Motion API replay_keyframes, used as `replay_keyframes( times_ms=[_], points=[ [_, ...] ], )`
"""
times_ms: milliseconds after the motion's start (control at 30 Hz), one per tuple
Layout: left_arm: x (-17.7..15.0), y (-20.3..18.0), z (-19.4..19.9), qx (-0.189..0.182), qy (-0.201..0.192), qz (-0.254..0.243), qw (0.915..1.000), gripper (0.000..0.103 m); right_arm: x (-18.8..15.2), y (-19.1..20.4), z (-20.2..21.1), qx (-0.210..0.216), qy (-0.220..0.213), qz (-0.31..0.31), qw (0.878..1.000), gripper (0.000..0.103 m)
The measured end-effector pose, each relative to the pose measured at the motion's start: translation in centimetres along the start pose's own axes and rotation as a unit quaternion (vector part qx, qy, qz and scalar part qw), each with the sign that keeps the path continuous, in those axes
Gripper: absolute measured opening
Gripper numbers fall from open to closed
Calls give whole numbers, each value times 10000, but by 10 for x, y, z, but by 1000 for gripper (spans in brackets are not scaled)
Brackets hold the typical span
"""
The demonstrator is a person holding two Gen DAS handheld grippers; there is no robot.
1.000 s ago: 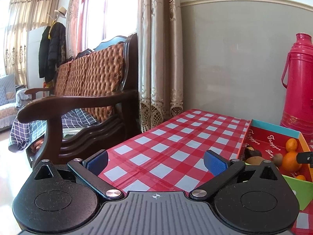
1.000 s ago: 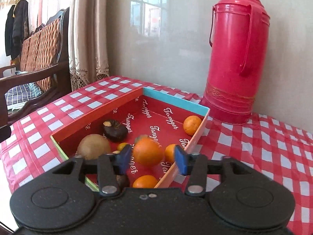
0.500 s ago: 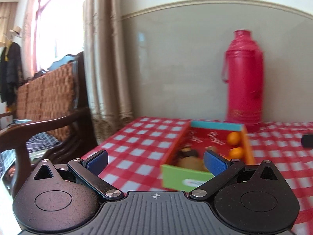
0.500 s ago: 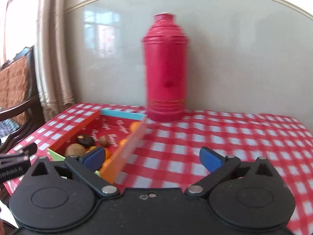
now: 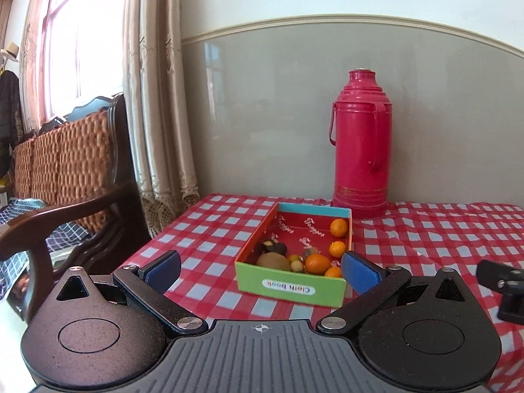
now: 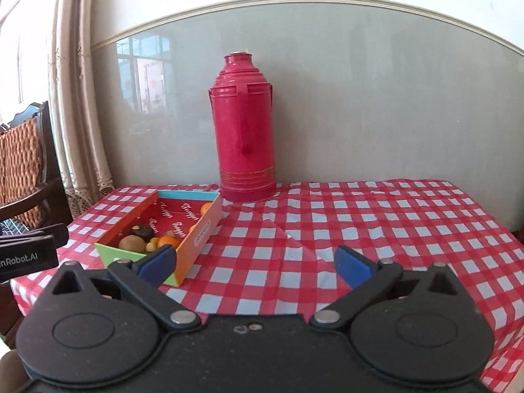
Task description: Organize fruits
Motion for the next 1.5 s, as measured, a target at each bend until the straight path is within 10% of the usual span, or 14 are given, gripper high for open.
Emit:
replay_keyframes(
  times_ms=[1500],
  points=[
    [6, 5, 20, -309, 231, 125, 9992, 103, 0, 13, 18, 90, -130, 101, 9998, 97]
  ],
)
Point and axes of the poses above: each gripper's, at about its wrist camera, not at the fingertips, and z roughly against the way its jaws point, y to its left, x to its top, the point moved 2 cm from there along -z, roughly the way its jaws point, and after that the axes turned 3 degrees about x, right-handed, at the moved point
